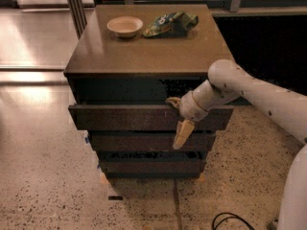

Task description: Open top drawer

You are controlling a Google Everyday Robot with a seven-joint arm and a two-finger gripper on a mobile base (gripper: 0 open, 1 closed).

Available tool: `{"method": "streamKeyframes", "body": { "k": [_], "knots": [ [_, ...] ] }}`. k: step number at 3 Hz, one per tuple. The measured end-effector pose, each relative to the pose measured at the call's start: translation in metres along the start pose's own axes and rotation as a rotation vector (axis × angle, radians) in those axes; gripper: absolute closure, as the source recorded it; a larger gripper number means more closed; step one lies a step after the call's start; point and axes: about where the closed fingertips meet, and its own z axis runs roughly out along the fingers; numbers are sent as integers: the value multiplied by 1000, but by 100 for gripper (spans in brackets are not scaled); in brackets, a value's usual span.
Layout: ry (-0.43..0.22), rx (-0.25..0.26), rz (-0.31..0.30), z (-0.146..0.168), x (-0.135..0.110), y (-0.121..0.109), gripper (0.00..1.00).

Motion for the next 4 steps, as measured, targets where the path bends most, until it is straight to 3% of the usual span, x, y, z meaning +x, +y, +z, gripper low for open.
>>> {"method": "streamKeyframes", "body": {
  "k": [1,2,3,4],
  "knots": [
    [1,-2,13,-4,-5,18,0],
    [10,0,41,-15,-19,63,0],
    [37,-39,44,-11,-18,94,0],
    [37,-39,44,-12,-18,94,0]
  ]
}}
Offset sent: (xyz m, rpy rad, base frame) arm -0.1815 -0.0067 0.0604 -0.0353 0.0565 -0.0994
